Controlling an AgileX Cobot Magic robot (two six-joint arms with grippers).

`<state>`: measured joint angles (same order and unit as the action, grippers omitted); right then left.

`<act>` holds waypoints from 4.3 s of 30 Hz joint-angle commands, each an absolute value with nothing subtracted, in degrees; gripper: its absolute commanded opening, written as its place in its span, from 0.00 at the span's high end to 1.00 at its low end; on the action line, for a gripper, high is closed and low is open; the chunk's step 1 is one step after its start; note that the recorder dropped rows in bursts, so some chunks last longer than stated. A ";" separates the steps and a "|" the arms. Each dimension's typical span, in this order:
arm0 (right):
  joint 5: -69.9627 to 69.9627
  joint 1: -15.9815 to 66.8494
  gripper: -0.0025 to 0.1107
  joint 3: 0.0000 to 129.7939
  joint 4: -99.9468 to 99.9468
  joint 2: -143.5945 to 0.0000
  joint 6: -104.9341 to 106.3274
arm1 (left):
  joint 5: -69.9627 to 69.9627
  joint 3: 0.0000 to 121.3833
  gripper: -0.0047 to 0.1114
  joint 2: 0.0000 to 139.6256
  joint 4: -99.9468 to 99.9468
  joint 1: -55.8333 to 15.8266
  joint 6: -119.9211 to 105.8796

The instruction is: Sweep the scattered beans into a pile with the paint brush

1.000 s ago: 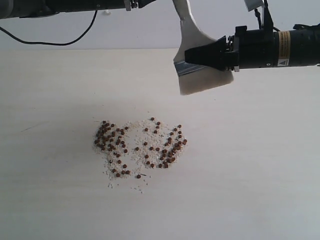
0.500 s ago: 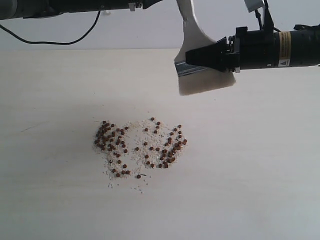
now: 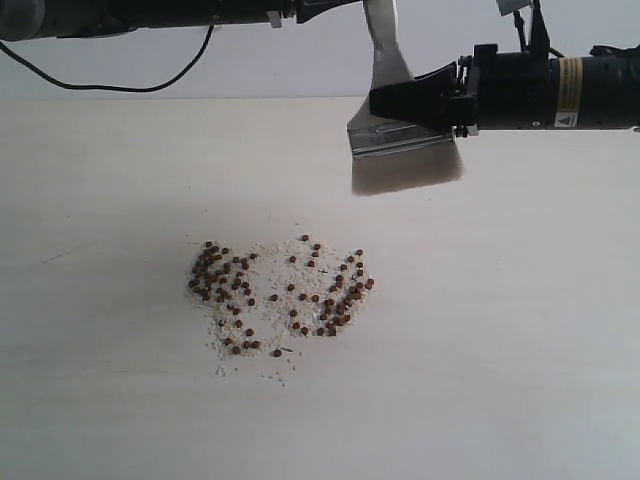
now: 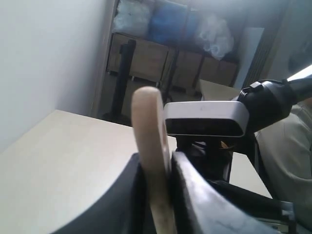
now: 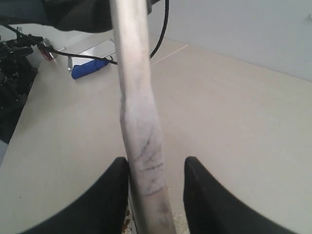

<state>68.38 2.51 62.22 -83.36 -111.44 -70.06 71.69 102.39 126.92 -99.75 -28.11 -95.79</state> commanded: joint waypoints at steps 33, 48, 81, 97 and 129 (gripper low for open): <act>69.96 2.67 0.66 66.80 -83.10 -108.78 -70.28 | 69.96 102.63 0.96 126.63 -96.48 -29.34 -91.95; 69.96 2.67 0.67 66.80 -85.78 -108.78 -73.74 | 69.96 102.63 0.96 126.63 -94.47 -30.91 -89.28; 59.09 2.67 0.98 66.70 -82.56 -108.66 -73.28 | 69.96 102.63 0.05 126.63 -93.37 -31.32 -90.47; 33.02 3.62 0.98 66.70 -73.34 -101.93 -64.48 | 69.96 102.63 0.96 126.40 -86.37 -21.75 -78.42; 1.88 22.04 0.98 67.32 -59.60 -91.95 -51.30 | 14.49 47.60 0.96 72.44 -99.95 -17.95 -109.20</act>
